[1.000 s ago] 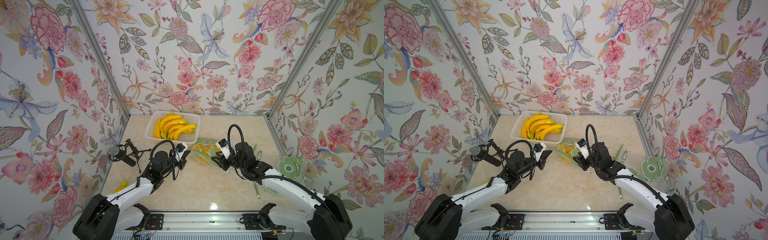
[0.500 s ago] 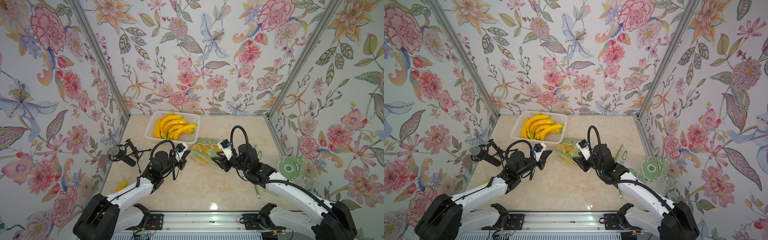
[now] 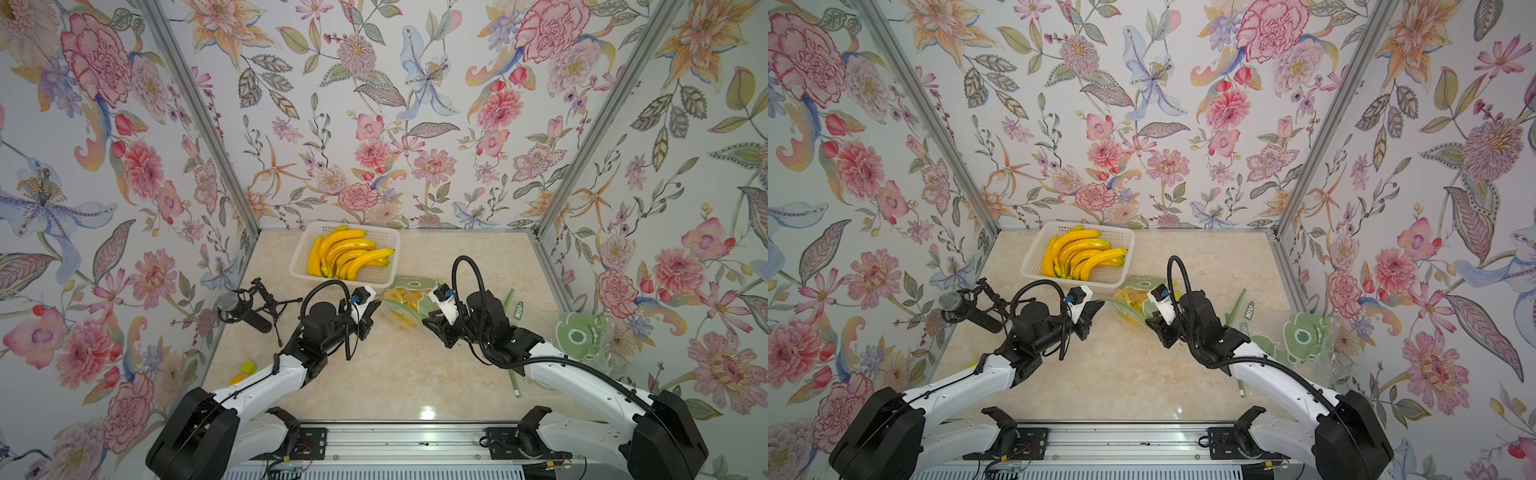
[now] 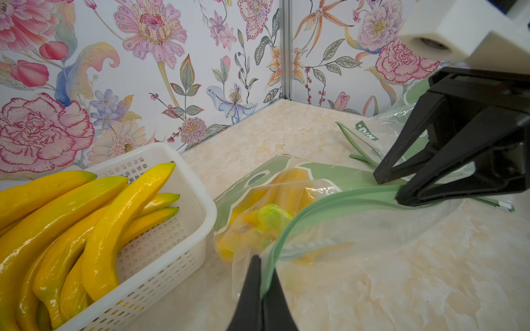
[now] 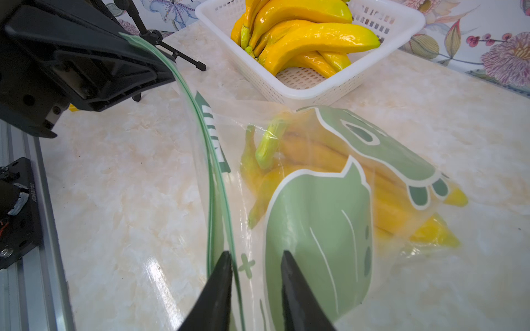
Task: Open the zip-top bag and take out the banana
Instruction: Open the zipper of the food storage bag at the center of the board.
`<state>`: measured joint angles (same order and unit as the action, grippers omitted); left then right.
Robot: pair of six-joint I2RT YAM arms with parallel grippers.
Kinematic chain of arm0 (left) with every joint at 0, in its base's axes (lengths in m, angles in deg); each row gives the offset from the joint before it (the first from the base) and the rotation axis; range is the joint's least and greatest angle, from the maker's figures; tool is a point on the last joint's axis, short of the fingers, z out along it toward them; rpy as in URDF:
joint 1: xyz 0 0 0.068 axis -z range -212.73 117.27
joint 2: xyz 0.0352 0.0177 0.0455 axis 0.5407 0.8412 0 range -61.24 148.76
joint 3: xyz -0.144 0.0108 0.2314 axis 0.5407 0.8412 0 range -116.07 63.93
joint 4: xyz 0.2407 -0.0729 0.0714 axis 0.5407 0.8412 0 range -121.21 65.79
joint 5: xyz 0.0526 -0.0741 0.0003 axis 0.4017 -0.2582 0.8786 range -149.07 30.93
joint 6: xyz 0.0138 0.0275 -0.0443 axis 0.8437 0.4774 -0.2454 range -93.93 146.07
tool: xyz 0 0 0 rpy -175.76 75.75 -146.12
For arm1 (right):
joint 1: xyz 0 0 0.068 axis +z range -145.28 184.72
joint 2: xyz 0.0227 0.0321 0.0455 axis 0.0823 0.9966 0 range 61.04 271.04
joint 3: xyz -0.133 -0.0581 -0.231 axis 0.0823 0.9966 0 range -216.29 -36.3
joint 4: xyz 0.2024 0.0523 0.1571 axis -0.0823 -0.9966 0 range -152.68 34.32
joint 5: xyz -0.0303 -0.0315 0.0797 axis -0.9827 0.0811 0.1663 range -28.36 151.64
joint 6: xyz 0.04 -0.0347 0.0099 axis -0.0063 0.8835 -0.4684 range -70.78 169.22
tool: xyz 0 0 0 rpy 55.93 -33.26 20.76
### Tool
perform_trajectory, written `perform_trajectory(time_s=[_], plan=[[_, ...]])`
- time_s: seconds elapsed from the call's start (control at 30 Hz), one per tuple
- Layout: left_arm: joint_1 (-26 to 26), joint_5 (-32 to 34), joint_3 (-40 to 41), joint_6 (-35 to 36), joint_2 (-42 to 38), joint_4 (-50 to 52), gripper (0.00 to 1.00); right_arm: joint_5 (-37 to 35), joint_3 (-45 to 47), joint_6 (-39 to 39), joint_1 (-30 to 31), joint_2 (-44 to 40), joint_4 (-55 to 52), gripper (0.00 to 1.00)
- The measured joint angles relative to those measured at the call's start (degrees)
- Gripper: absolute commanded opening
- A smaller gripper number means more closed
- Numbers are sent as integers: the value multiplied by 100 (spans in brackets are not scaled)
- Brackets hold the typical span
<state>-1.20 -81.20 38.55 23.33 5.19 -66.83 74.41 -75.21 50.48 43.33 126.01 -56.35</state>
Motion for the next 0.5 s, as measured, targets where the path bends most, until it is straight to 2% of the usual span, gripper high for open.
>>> perform_trajectory(time_s=[0.1, 0.33, 0.5], plan=[[0, -2, 0, -2, 0, 0, 3, -22, 7, 0, 0, 28, 0, 22], [212, 11, -79, -26, 321, -50, 4, -251, 101, -26, 0, 142, -37, 1], [584, 114, -474, -46, 859, -155, 3, -966, 280, -181, -90, -348, -258, 0]])
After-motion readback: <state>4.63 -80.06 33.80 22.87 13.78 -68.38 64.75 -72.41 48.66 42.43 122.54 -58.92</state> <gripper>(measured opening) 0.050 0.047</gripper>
